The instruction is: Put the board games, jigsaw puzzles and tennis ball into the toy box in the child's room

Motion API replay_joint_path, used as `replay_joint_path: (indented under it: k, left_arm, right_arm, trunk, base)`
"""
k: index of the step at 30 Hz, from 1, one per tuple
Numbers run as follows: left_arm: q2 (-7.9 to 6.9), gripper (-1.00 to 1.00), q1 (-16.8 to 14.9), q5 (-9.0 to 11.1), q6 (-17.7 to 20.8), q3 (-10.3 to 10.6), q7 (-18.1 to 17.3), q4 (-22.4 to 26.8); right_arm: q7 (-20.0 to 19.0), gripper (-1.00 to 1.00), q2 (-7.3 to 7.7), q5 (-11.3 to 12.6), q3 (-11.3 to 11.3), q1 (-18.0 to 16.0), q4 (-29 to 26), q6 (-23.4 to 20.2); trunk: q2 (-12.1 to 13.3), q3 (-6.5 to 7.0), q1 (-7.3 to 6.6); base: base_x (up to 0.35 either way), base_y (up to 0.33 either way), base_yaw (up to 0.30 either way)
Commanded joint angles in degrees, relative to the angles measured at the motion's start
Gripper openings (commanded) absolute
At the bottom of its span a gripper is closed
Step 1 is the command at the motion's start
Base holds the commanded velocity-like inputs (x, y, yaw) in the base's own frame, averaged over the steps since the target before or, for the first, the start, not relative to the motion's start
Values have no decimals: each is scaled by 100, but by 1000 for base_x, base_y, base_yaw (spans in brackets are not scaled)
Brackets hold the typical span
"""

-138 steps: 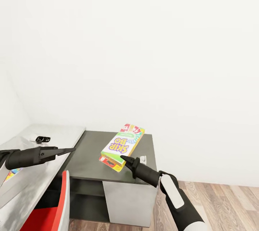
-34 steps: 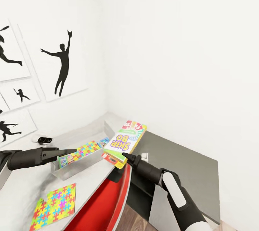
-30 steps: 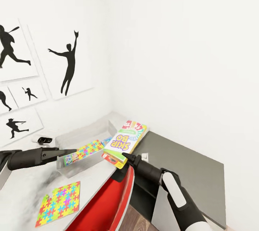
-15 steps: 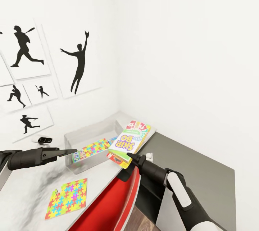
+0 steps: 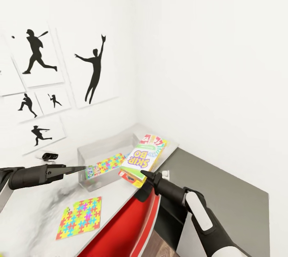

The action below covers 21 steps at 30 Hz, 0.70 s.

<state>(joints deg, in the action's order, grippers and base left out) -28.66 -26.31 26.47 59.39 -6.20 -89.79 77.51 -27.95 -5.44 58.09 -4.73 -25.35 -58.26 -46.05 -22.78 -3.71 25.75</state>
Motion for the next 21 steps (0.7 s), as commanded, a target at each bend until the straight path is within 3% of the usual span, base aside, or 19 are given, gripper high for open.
replay_joint_path:
  k: [1, 15, 21]
  left_arm:
    - [-4, 100, -5, -1, 61, 0, -21, 1]
    - [1, 100, -5, -1, 61, 5, -21, 1]
    - [16, 100, -5, -1, 61, 5, -21, 1]
  right_arm:
    - [-7, -100, -2, 10, 6, -5, -1, -27]
    - [11, -100, -1, 10, -3, -5, -1, -27]
    - [-22, -100, -1, 10, 21, -5, -1, -27]
  trunk:
    - [-13, -13, 4]
    - [-13, -13, 4]
    - [-13, -13, 4]
  base:
    - [0, 0, 277]
    - [0, 0, 289]
    - [0, 0, 100]
